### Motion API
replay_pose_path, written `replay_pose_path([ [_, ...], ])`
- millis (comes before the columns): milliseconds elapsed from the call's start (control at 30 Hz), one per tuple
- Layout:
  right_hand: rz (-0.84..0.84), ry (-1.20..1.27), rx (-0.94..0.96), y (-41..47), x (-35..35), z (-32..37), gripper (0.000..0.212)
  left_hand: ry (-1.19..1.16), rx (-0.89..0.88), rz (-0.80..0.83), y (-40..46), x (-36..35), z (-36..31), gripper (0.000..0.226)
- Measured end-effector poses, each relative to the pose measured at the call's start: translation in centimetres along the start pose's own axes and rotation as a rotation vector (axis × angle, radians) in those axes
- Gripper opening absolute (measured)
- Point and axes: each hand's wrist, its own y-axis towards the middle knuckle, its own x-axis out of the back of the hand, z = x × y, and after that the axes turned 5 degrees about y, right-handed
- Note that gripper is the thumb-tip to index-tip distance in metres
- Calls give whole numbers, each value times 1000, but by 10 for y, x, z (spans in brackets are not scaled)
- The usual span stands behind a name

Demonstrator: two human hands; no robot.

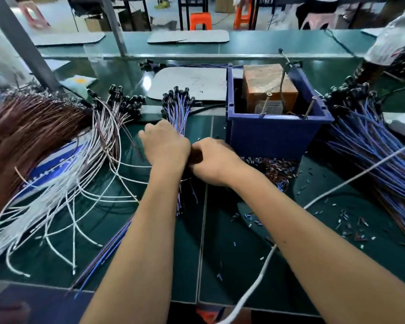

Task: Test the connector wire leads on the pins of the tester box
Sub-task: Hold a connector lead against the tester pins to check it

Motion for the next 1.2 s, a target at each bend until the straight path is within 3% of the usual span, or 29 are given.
replay_pose_path([
  [167, -30, 35, 19, -1, -1, -5, 15, -24, 19, -7, -1, 3, -1, 34],
  [367, -29, 93, 17, 3, 1, -8, 17, -219, 122, 53, -2, 11, -1, 21],
  [567, -15, 220, 6, 6, 1, -13, 21, -670, 213, -140, -8, 23, -5, 11],
  [633, -15, 226, 22, 6, 0, -14, 21, -1020, 238, -54, -8, 29, -4, 10],
  [700, -30, 241, 33, 6, -1, -16, 19, -1371, 231, 203, -9, 37, -5, 17],
  [767, -79, 292, 51, 4, -4, -17, 14, -1581, 170, 429, -11, 43, -5, 26],
  [833, -194, 346, 104, -1, -7, -18, 9, -1757, 130, 540, -14, 44, -8, 38],
  [967, -462, 506, 321, -14, -8, -12, 22, -1977, 153, 593, -19, 45, -11, 32],
  [1033, -516, 528, 394, -16, -7, -8, 22, -2078, 140, 604, -19, 44, -10, 23],
  [1133, -415, 606, 387, -16, -9, -4, 18, -2209, 58, 548, -19, 46, -8, 3],
  [1200, -345, 631, 373, -16, -13, -4, 16, -2200, 20, 519, -20, 45, -8, 6],
])
